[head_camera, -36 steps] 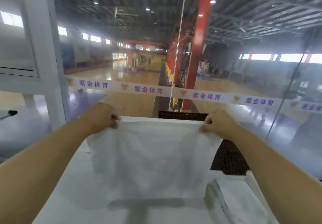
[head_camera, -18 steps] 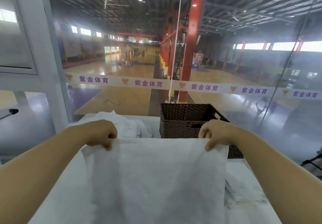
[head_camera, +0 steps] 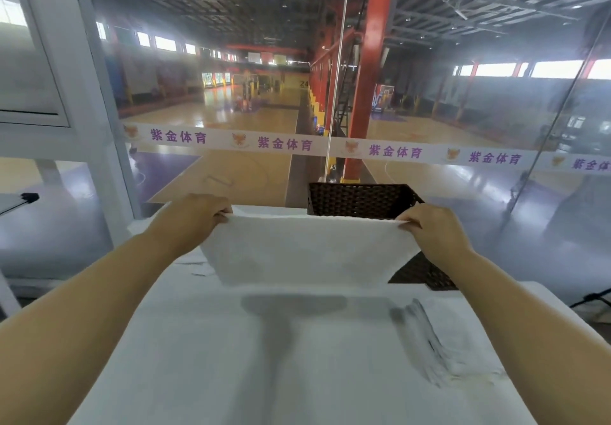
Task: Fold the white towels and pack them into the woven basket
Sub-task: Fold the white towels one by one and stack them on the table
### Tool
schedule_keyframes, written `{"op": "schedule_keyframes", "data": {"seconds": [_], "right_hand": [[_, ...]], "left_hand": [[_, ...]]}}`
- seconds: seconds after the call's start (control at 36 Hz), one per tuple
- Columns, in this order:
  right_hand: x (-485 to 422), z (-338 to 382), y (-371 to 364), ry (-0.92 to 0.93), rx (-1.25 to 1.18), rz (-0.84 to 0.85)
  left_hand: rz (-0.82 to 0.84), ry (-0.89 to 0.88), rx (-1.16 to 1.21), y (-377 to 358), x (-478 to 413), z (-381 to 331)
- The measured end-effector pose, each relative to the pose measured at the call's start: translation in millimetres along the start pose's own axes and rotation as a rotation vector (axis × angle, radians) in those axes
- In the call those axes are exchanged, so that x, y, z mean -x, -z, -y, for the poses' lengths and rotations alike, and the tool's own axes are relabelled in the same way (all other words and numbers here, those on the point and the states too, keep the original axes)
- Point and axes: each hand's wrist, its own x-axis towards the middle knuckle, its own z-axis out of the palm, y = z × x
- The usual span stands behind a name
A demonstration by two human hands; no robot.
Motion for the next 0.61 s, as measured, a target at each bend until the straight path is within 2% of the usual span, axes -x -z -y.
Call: {"op": "schedule_keyframes", "data": {"seconds": [0.11,0.39,0.5,0.61], "right_hand": [[30.5,-9.8,-22.4,-0.011,0.063,0.142],[166.8,-22.5,-137.2,-0.184,0.111,0.661],[214.3,-22.4,-165.7,-0.259,0.087,0.81],[236.0,-18.8,-176.1,-0.311,0.057,0.875]], "left_hand": [[0.158,-0.025,-0.027,-23.6,31.0,3.6],[0.681,0.002,-0.068,-142.4,173.8,19.3],[0.815,0.027,-0.02,-168.5,223.8,18.1],[0.88,0.088,0.065,-176.4,248.8,17.8]]}}
